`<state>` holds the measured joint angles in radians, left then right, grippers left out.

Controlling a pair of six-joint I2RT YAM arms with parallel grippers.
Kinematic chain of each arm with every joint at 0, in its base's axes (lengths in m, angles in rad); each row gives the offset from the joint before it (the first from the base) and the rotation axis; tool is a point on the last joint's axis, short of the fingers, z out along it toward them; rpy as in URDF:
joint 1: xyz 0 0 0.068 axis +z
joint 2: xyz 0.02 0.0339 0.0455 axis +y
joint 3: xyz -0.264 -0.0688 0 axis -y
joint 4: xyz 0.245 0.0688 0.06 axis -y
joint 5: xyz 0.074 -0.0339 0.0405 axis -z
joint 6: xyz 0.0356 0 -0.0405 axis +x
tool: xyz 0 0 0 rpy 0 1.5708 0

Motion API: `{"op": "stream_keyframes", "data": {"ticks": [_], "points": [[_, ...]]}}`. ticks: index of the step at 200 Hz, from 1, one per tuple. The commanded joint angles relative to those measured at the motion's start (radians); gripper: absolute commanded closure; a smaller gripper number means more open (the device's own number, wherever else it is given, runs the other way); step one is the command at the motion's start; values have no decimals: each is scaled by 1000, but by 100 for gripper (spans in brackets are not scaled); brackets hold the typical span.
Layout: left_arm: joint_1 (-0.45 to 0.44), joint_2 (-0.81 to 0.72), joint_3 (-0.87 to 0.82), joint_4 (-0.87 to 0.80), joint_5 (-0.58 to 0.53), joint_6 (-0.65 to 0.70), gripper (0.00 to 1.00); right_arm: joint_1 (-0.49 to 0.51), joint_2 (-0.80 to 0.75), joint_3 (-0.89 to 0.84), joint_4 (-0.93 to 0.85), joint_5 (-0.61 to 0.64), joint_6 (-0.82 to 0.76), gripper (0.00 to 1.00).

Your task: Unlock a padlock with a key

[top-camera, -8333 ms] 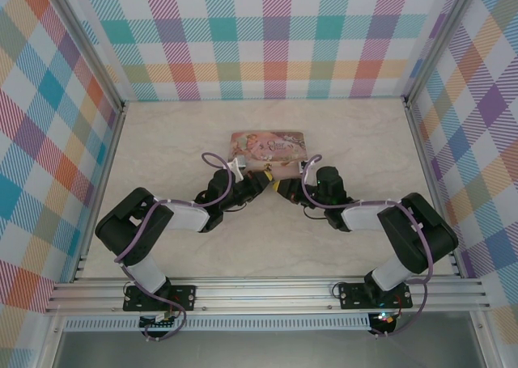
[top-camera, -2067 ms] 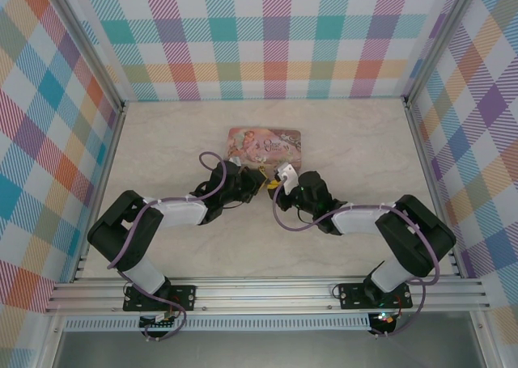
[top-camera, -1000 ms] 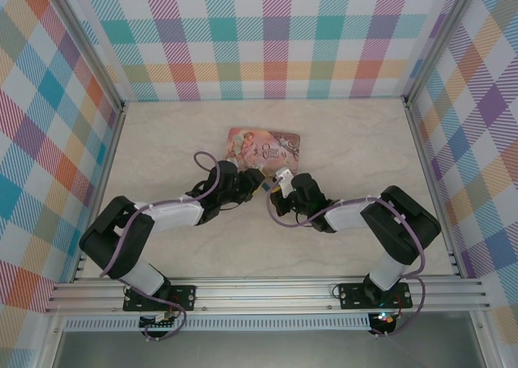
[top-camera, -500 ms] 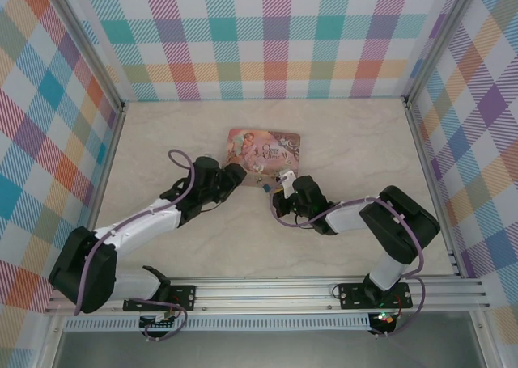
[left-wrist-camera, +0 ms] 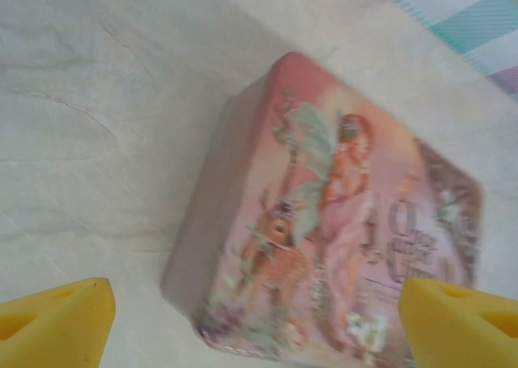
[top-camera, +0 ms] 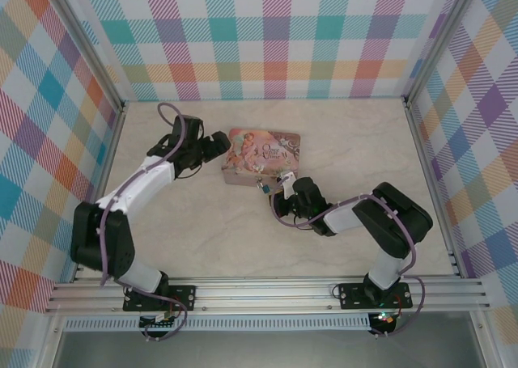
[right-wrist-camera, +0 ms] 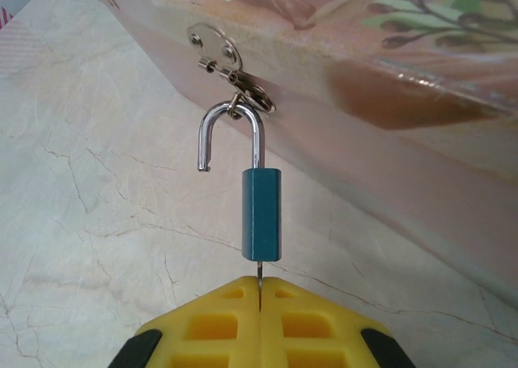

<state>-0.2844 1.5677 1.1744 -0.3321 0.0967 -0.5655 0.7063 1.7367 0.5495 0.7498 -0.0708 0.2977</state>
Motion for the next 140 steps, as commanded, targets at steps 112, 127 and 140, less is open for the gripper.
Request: {"op": "stream_keyframes", "data": {"ticks": [112,127,140], "points": [[59,337,128,163,344,112,22,-94,-258,-56,-215,-37,0,45],[59,333,113,163,336,117,23,-140,-311,-17,-333,-84,24,33],[59,331,99,168,338,117,24,-183,-340,20,-412,-109,74,21]]}}
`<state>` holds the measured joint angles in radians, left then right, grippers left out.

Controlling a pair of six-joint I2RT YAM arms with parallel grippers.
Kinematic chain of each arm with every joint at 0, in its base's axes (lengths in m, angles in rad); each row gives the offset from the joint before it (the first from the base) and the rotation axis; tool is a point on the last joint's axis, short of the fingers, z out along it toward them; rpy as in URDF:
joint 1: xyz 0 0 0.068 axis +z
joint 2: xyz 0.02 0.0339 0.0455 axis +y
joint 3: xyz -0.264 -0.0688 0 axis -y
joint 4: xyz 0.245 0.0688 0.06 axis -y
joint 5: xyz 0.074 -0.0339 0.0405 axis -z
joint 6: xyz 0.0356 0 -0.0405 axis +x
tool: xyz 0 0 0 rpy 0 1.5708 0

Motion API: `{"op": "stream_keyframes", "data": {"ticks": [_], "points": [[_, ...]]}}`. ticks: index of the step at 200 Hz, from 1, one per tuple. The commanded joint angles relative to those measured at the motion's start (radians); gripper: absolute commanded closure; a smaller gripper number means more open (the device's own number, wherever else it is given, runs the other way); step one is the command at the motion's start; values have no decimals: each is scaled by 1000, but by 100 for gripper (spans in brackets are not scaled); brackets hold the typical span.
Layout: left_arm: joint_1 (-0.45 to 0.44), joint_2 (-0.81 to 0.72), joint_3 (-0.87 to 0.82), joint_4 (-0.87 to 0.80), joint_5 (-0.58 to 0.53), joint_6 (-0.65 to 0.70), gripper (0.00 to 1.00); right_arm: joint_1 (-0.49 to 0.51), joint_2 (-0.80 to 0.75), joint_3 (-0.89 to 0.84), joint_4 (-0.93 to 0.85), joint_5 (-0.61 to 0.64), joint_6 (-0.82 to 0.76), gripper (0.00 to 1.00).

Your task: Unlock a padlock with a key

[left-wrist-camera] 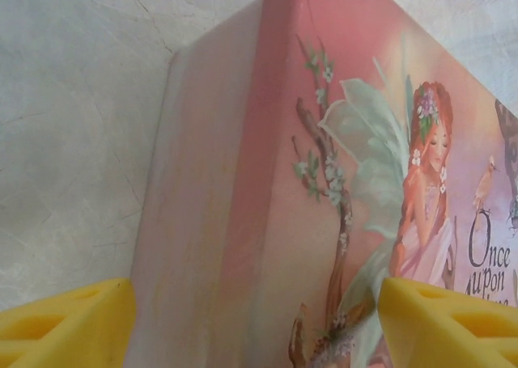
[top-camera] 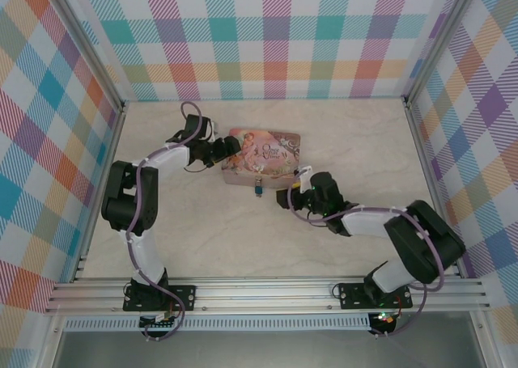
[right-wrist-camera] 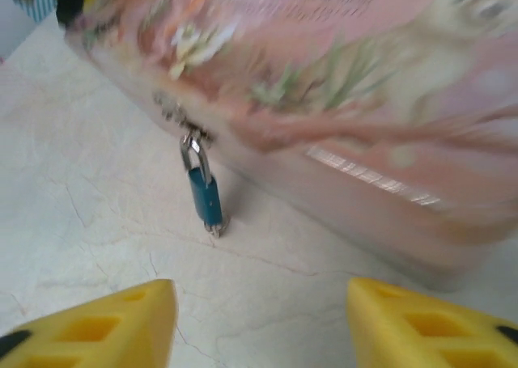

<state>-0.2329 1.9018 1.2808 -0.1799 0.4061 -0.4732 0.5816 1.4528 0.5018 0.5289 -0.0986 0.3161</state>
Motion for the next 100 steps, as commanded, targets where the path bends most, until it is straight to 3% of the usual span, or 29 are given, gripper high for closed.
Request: {"op": "stream_keyframes", "data": {"ticks": [1,19,50,100], "points": [[7,-4,-9,16,30,24,24,-61,-57,71,-198,-83,61,20],[5,-9,-28,17,34,30,27,-122,-69,109,-262,-85,164,0],[-3,-35,-75,25,28,31,30,-206,-28,170,-290,-139,262,0],[-23,-108,-174,40,14,25,35,-218,131,330,-345,-246,241,0]]}}
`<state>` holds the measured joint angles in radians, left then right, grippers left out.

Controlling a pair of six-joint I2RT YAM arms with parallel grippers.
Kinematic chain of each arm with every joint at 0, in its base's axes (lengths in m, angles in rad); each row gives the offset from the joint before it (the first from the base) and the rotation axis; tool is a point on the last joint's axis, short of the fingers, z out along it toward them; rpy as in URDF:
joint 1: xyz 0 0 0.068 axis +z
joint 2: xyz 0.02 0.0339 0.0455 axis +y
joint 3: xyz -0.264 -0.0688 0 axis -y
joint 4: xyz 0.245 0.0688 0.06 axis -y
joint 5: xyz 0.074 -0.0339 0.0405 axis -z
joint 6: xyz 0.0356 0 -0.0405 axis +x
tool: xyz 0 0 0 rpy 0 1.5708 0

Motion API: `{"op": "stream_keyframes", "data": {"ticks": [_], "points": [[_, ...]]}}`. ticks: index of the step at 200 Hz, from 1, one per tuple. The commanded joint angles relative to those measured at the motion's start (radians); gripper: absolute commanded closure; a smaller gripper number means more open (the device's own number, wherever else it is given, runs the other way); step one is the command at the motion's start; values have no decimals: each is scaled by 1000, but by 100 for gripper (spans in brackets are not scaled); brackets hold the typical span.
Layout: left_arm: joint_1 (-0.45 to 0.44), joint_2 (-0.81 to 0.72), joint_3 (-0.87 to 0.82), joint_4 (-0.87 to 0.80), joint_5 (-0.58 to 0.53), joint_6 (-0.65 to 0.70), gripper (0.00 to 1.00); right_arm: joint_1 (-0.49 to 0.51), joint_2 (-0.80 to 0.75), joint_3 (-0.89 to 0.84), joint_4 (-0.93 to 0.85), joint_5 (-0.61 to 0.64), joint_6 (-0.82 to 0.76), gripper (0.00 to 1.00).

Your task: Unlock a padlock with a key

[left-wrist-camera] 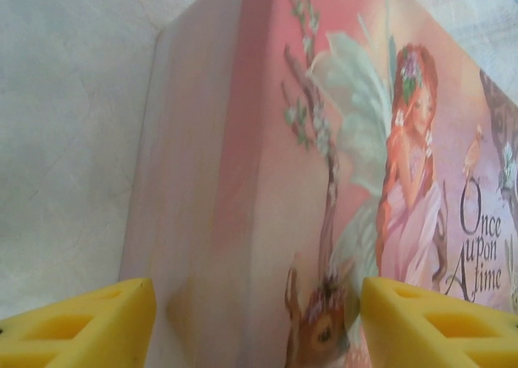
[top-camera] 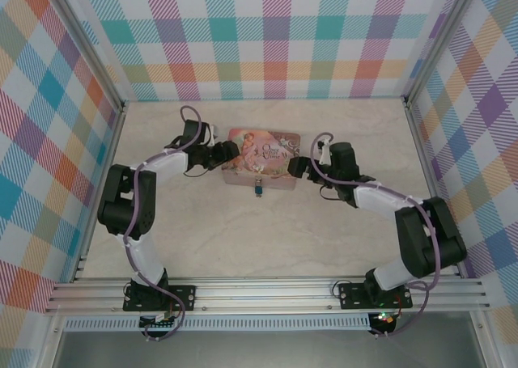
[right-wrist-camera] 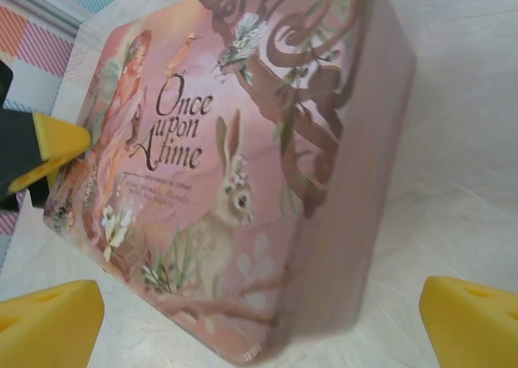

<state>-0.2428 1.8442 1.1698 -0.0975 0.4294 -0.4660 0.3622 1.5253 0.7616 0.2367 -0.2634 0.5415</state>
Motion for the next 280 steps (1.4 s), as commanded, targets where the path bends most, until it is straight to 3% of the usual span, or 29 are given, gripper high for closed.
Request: {"op": "stream_keyframes", "data": {"ticks": [1,96,136,165,215,248,280], "points": [[-14,-53,-66,-42,-10,17,35,1,61,73,-53,-82,15,0],[-91,-244,-309,39,-45,-81,40,0,288,326,-112,-250,-120,0],[-167,-335,-369,38,-78,-137,40,0,377,433,-135,-306,-159,0],[-190,-413,-416,24,-126,-179,36,-10,371,441,-145,-209,-186,0],[-190,-528,-351,-110,-262,-155,26,-72,125,222,-28,-100,-201,0],[-180,-524,-218,-251,-364,-93,20,-70,-37,-41,174,-223,-162,0],[-144,-439,-101,-311,-408,-21,14,-14,-44,-215,404,-300,-68,2]]}}
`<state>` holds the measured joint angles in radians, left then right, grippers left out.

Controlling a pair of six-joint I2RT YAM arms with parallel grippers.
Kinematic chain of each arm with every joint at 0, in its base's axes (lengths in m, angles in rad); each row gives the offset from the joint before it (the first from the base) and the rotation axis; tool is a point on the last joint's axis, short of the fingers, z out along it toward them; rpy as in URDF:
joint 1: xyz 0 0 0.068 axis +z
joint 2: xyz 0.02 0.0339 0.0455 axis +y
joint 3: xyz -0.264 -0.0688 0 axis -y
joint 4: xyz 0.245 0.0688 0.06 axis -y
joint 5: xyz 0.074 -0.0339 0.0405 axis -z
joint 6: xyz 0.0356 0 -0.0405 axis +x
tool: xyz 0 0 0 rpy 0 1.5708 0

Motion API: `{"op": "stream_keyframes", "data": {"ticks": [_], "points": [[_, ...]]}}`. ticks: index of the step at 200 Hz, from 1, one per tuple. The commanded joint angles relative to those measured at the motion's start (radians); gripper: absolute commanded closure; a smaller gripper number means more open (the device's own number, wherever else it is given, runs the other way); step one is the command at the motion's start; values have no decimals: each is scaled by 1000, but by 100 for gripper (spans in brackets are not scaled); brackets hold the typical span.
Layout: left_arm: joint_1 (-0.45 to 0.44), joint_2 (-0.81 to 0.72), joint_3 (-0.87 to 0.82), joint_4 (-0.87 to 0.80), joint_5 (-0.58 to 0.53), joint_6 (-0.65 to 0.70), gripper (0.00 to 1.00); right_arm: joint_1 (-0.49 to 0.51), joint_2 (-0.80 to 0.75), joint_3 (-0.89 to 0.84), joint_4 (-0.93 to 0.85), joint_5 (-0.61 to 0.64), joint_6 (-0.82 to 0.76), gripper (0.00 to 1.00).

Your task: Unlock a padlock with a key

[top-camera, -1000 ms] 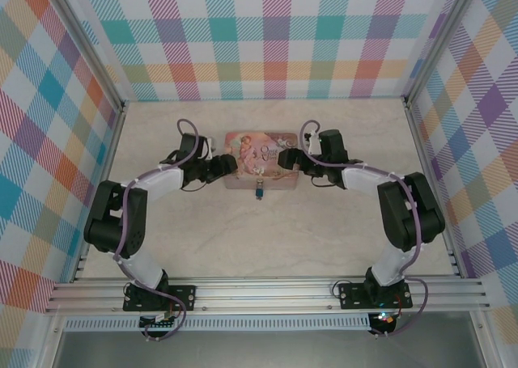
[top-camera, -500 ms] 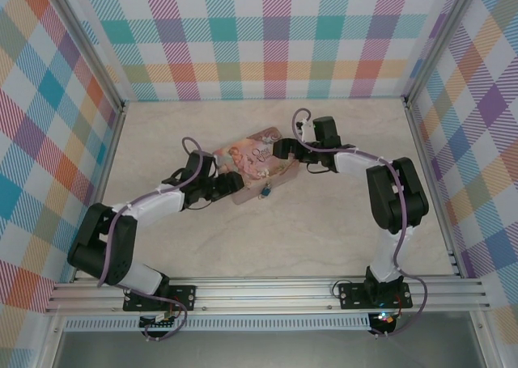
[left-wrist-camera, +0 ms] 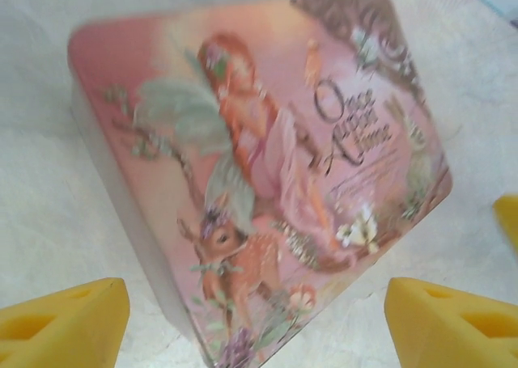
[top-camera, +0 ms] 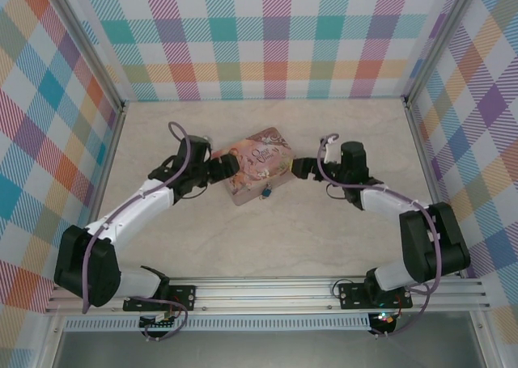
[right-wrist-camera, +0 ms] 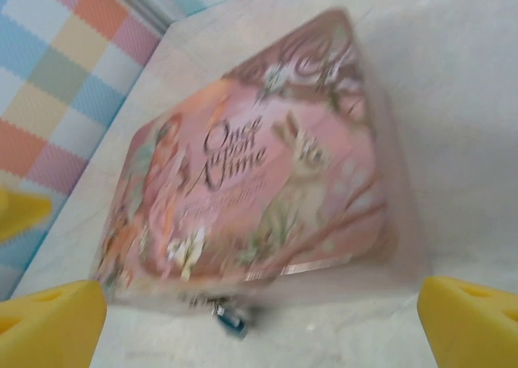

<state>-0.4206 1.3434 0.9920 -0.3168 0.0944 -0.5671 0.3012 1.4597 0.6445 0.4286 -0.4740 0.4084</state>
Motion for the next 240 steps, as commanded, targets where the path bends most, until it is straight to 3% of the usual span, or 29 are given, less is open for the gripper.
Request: {"op": "stream_keyframes", "data": {"ticks": [1,76,130,240], "points": [[36,65,79,-91,-73,83,14,51,23,-100,222,-92,67,2],[111,272,152,-43,-9,131,9,177,313,-107,595,-83,169,8],[111,309,125,-19,4,121,8,231,392,-68,592,-71,176,13],[110,310,122,-4,1,110,8,245,469,-49,563,-50,150,43]]}}
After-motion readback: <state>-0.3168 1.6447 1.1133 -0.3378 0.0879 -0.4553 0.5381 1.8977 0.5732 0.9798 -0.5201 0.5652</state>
